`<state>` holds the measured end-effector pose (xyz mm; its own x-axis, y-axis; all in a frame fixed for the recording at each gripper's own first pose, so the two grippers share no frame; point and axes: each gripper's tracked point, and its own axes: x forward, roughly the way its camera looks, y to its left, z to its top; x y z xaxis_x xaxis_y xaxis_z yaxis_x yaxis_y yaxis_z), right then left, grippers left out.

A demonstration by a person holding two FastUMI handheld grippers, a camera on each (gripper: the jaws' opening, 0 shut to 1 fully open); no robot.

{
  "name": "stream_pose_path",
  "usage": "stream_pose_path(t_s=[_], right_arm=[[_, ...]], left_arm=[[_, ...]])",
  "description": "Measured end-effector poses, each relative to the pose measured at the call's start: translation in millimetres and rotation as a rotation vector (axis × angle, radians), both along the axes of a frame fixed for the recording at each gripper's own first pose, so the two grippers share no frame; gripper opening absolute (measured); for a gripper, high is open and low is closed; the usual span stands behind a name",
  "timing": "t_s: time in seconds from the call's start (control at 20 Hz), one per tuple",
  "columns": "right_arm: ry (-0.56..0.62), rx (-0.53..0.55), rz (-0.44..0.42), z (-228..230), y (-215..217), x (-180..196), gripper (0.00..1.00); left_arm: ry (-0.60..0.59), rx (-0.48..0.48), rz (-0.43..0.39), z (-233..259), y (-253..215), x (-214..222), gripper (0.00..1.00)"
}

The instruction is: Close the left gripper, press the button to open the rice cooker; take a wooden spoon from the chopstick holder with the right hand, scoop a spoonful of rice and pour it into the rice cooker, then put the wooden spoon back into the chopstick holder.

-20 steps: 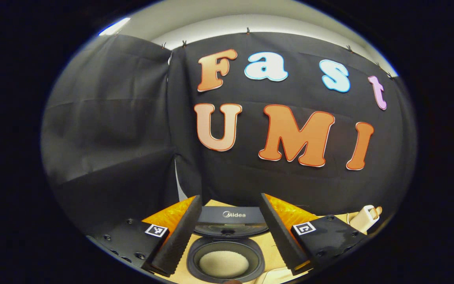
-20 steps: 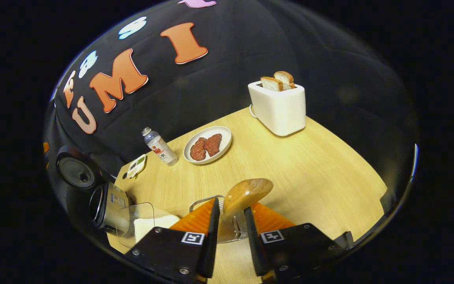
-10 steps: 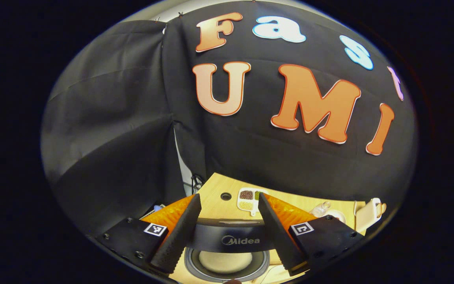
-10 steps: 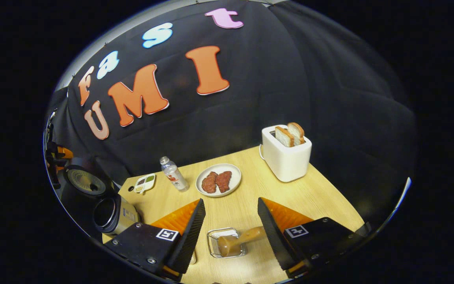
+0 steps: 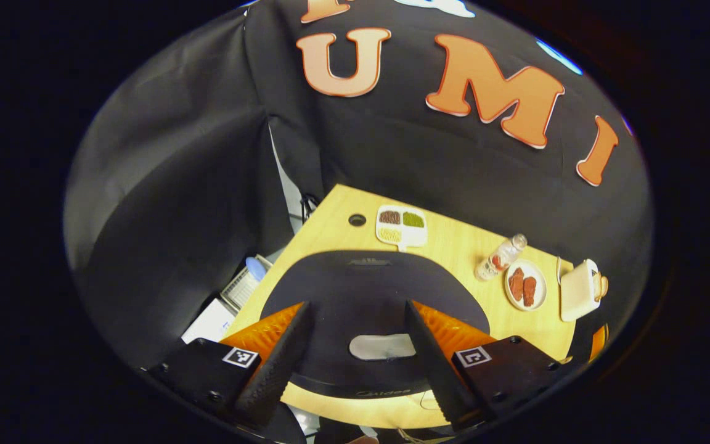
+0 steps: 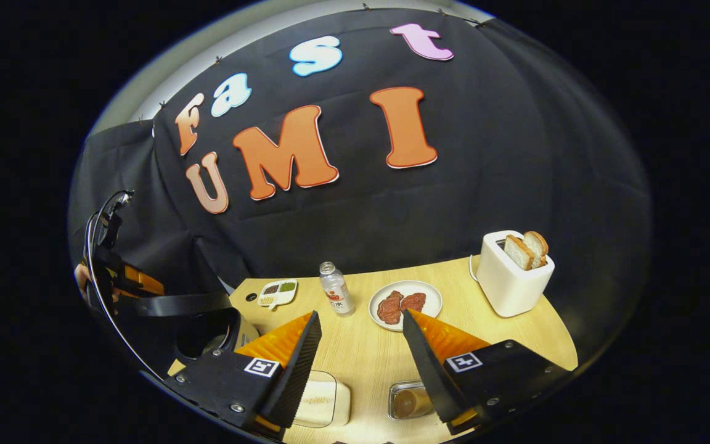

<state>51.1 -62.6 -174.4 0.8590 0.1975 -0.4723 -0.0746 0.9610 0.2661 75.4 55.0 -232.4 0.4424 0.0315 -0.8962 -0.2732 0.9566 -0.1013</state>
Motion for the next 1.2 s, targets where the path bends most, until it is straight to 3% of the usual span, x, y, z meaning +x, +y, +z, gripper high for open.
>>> stream_pose_path(t_s=[0.3, 0.4, 0.65, 0.9, 1.2], right_arm=[[-0.005, -0.066, 0.055, 0.5, 11.7, -16.1, 0.83], [-0.006, -0.085, 0.056, 0.2, 9.5, -21.6, 0.83], [-0.011, -0.113, 0.056, 1.3, 10.5, -32.9, 0.83], [-0.022, -0.068, 0.083, 13.0, 31.4, -33.0, 0.83], [-0.028, -0.064, 0.065, 17.9, 27.9, -38.1, 0.83]], left_arm=[[0.315, -0.067, 0.003, -69.5, -18.0, -60.6, 0.99], [0.283, -0.033, -0.041, -74.1, -19.8, -46.3, 0.98], [0.252, -0.015, -0.027, -72.8, -24.6, -49.3, 0.99], [0.187, -0.016, 0.015, -72.0, -24.4, -39.6, 0.99], [0.185, 0.002, -0.016, -70.0, -27.3, -36.2, 0.98]])
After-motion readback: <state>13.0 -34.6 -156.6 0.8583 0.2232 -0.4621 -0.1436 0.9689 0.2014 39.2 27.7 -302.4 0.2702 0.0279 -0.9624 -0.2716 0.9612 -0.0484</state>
